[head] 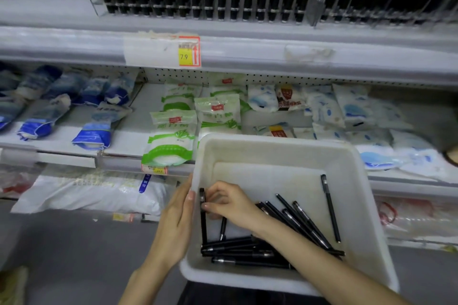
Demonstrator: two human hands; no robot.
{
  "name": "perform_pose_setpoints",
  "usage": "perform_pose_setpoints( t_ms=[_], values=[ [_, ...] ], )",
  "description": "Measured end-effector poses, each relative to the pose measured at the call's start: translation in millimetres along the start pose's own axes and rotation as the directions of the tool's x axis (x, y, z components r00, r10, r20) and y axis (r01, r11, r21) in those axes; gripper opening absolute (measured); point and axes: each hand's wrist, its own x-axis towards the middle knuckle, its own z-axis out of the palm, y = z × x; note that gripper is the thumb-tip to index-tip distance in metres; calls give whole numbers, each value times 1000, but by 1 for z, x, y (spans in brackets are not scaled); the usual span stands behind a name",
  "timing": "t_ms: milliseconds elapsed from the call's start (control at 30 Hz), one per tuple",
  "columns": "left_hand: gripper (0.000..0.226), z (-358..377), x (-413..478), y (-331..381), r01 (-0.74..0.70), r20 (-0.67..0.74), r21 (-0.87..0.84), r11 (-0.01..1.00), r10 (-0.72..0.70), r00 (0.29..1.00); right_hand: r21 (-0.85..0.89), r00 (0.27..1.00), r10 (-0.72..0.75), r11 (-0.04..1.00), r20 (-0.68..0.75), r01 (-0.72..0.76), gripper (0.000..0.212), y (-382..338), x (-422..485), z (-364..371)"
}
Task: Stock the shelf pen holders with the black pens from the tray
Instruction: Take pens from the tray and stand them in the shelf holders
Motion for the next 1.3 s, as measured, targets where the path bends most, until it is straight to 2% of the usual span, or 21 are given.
perform_pose_setpoints(
  t_ms=[67, 167, 233, 300, 367, 400, 500, 567, 633, 733, 900, 1033, 1133, 1300],
  values=[
    [58, -1, -1, 2, 9, -29, 43, 999, -8, 1000, 11, 1000, -9, 1000, -10, 9, 25, 0, -2, 3],
    [55, 0, 0, 14, -10, -122, 47, 999, 15, 992, 56, 994, -70, 996, -82, 75, 23, -8, -12, -8],
    [53, 4, 4, 34, -105, -179, 76, 992, 117, 977, 56, 970, -144, 986, -195, 157, 25, -20, -19, -29],
    [49, 15, 14, 62, -261, -202, 135, 956, 284, 937, 44, 941, -209, 973, -264, 228, 26, -37, -24, -56],
    [44, 32, 27, 83, -351, -235, 164, 922, 382, 894, 59, 949, -177, 978, -261, 199, 24, -44, -26, -75],
    [42, 39, 32, 89, -356, -267, 150, 922, 385, 883, 71, 955, -125, 986, -270, 149, 23, -42, -26, -80],
    [38, 52, 38, 95, -330, -343, 87, 940, 339, 876, 144, 940, 15, 989, -340, 36, 21, -21, -29, -93],
    [38, 53, 35, 92, -327, -325, 103, 939, 342, 882, 176, 934, 53, 984, -354, 11, 11, -12, -35, -106],
    [41, 52, 32, 88, -327, -294, 122, 937, 349, 890, 165, 948, 55, 986, -312, -3, 5, -9, -41, -118],
    [43, 49, 32, 87, -303, -311, 122, 945, 326, 893, 58, 975, 48, 998, -218, -36, 3, -5, -47, -124],
    [43, 50, 27, 81, -255, -309, 119, 960, 280, 909, -172, 991, 8, 985, -131, -30, 9, 18, -40, -112],
    [44, 43, 20, 68, -209, -295, 137, 968, 241, 924, -230, 992, 4, 973, -124, -32, 14, 28, -28, -97],
    [47, 35, 13, 54, -160, -302, 135, 978, 195, 933, -259, 992, 0, 965, -127, -33, 10, 27, -16, -88],
    [51, 22, -2, 31, -72, -274, 114, 991, 102, 956, -395, 997, -26, 919, -78, -7, 39, 20, 2, -68]
  ],
)
